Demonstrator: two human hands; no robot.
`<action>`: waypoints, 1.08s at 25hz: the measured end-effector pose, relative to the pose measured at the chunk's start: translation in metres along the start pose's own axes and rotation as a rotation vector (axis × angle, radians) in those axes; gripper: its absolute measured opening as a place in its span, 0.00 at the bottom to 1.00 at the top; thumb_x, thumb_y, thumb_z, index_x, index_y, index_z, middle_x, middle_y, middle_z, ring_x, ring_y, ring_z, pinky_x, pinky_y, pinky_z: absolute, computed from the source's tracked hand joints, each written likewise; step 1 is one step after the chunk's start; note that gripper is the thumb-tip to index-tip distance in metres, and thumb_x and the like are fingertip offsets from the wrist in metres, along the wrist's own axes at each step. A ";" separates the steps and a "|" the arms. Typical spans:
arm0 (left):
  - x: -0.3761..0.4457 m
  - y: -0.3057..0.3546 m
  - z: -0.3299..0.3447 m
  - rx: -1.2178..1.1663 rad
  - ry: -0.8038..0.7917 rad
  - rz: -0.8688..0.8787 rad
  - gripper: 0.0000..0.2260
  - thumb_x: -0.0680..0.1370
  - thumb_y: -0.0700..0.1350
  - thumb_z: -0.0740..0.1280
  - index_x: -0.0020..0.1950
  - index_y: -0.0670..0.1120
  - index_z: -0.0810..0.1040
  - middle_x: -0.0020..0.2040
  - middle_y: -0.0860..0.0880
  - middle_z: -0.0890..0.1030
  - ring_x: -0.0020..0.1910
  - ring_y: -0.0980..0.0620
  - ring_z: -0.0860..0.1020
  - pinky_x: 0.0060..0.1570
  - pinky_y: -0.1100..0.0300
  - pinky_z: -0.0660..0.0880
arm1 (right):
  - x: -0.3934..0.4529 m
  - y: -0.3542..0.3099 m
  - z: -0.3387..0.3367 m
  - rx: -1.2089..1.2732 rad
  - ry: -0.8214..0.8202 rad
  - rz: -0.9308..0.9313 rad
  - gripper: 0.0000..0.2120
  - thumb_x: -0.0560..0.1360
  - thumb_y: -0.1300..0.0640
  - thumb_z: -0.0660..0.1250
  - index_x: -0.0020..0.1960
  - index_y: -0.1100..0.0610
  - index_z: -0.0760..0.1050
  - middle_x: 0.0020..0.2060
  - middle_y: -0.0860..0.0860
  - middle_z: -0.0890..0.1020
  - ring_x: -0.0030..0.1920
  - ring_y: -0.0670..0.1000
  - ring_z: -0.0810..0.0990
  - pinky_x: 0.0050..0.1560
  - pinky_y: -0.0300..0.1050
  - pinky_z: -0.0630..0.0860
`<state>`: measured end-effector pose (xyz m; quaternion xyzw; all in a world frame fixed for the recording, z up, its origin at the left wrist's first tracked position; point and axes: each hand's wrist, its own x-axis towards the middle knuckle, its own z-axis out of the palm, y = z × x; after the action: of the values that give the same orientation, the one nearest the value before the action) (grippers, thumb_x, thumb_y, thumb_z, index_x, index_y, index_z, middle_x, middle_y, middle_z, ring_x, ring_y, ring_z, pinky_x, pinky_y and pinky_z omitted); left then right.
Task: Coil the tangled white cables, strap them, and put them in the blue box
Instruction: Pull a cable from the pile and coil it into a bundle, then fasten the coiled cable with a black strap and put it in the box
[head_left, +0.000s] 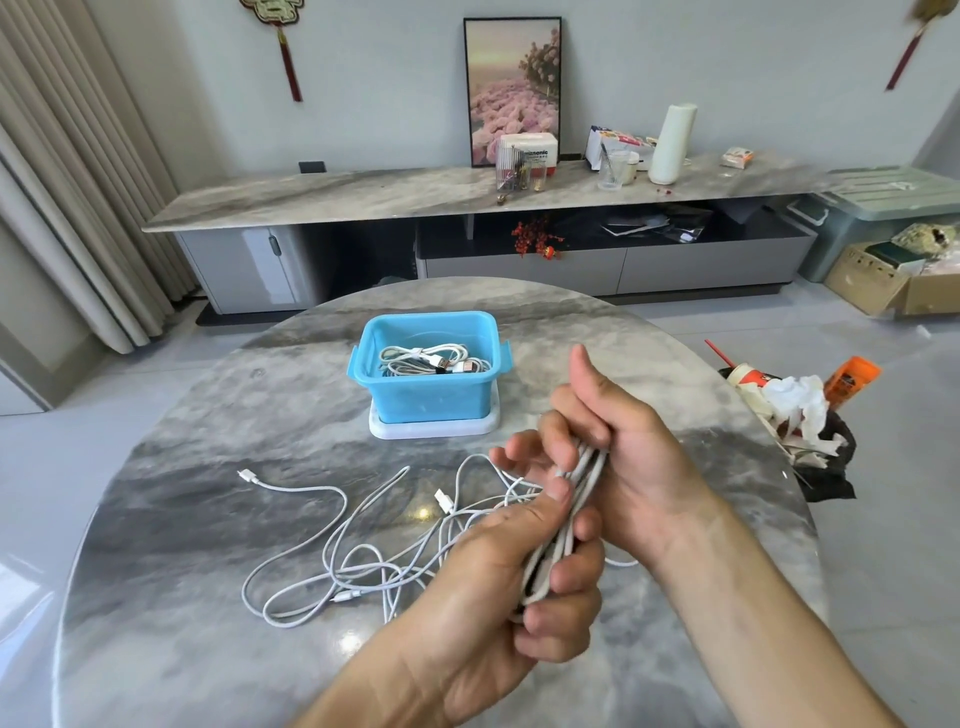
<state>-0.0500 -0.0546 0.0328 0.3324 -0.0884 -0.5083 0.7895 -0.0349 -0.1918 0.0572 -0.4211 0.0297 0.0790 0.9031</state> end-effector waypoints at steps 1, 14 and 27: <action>0.001 0.000 0.001 0.047 0.080 0.028 0.14 0.80 0.54 0.62 0.42 0.45 0.70 0.28 0.49 0.65 0.18 0.58 0.61 0.19 0.71 0.56 | 0.003 0.002 0.000 -0.033 0.049 0.015 0.26 0.75 0.41 0.63 0.26 0.54 0.62 0.22 0.54 0.73 0.35 0.56 0.83 0.62 0.57 0.69; 0.014 0.030 -0.026 0.161 0.491 0.221 0.15 0.82 0.54 0.57 0.40 0.46 0.68 0.28 0.51 0.63 0.19 0.58 0.56 0.21 0.70 0.49 | 0.042 -0.022 -0.150 -0.904 0.935 -0.059 0.06 0.72 0.61 0.68 0.37 0.54 0.79 0.38 0.57 0.85 0.29 0.52 0.78 0.31 0.43 0.73; 0.023 0.028 -0.032 0.193 0.468 0.181 0.15 0.83 0.53 0.56 0.40 0.46 0.69 0.27 0.51 0.64 0.19 0.58 0.57 0.21 0.68 0.49 | -0.024 -0.047 -0.193 -1.408 0.561 0.672 0.09 0.72 0.55 0.76 0.48 0.57 0.79 0.39 0.53 0.83 0.35 0.51 0.79 0.32 0.41 0.76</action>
<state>-0.0032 -0.0530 0.0217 0.5053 0.0190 -0.3340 0.7955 -0.0487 -0.3719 -0.0289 -0.8609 0.3215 0.2368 0.3154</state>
